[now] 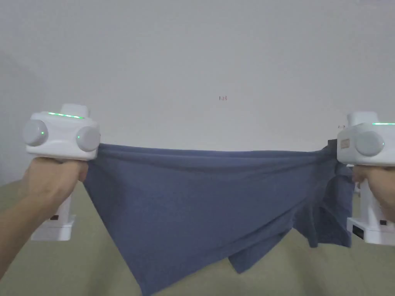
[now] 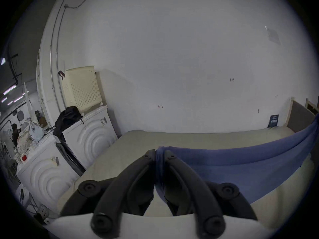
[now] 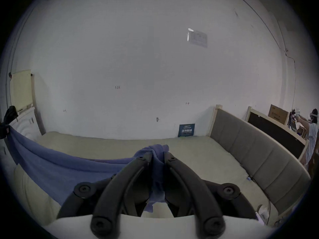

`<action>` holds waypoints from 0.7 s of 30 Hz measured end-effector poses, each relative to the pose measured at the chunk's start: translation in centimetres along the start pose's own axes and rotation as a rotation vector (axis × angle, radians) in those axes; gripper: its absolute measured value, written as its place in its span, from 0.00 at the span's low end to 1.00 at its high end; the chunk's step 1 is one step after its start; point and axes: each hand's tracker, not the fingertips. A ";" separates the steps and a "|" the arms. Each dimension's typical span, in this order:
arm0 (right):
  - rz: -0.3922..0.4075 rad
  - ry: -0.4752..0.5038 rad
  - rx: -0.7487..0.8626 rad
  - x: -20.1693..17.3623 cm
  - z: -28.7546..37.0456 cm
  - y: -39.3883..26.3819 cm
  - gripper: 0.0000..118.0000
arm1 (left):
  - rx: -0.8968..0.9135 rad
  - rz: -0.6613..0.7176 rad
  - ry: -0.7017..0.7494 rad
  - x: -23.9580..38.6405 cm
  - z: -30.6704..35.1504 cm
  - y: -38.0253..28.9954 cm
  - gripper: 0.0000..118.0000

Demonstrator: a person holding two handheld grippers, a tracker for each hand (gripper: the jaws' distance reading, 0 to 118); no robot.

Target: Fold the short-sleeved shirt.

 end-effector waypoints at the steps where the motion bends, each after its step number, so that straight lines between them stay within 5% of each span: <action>1: 0.000 0.003 -0.015 -0.3 -1.1 -1.0 0.12 | -0.006 0.005 0.005 0.3 -0.6 -1.1 0.08; 9: 0.109 0.007 -0.189 -3.0 0.9 -14.4 0.12 | -0.221 0.022 -0.107 0.8 -3.8 -14.5 0.08; 16: 0.063 0.059 -0.289 0.3 4.8 -23.6 0.12 | -0.309 -0.007 -0.145 -1.2 0.8 -23.0 0.08; 17: 0.035 0.190 -0.366 0.5 6.4 -24.7 0.12 | -0.313 -0.013 -0.148 -1.5 1.7 -23.5 0.08; 21: 0.039 0.153 -0.323 2.6 11.3 -26.8 0.12 | -0.299 -0.006 -0.171 -3.3 6.7 -25.1 0.08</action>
